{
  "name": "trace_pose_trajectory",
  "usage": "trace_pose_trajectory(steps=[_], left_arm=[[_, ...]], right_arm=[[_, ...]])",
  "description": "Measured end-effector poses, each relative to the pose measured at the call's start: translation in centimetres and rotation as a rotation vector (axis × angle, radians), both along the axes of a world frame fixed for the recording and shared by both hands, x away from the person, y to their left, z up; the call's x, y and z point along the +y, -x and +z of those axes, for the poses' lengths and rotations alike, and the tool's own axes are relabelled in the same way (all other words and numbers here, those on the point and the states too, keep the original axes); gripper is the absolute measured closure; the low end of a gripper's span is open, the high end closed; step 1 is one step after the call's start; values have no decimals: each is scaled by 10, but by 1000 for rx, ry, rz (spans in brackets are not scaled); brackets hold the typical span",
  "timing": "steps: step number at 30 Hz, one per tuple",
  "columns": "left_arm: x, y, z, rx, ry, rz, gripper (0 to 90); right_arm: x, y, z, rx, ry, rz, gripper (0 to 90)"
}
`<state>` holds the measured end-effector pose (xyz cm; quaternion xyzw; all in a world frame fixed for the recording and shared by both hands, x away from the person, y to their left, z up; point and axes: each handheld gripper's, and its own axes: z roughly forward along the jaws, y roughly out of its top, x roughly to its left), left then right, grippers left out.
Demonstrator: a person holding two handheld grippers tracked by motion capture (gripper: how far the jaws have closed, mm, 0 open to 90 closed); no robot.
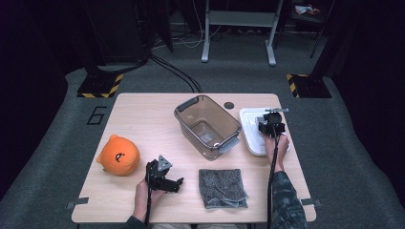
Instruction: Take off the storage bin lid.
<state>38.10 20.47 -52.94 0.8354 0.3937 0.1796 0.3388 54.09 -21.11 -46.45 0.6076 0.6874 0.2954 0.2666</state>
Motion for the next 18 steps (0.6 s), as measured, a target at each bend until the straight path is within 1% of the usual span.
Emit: trace_pose_trajectory(steps=[5,7,8,9,12,15,17,18], left_arm=[[0,0,0,0,0,0,3],[0,0,0,0,0,0,3],[0,0,0,0,-1,0,3],[0,0,0,0,0,0,3],[0,0,0,-2,4,3,3],[-1,0,0,-2,5,4,3],[-1,1,-1,-7,4,10,3],[-1,1,-1,-8,4,7,3]], right_arm=[[5,-6,-9,19,13,-20,663],[6,-9,-12,21,20,-20,663],[8,-11,-15,25,34,-23,663],[8,-12,-17,27,37,-23,662],[9,-15,-21,37,31,-31,662],[8,-19,-27,51,38,-27,660],[8,-19,-28,53,27,-28,656],[8,-18,-27,55,21,-31,629]])
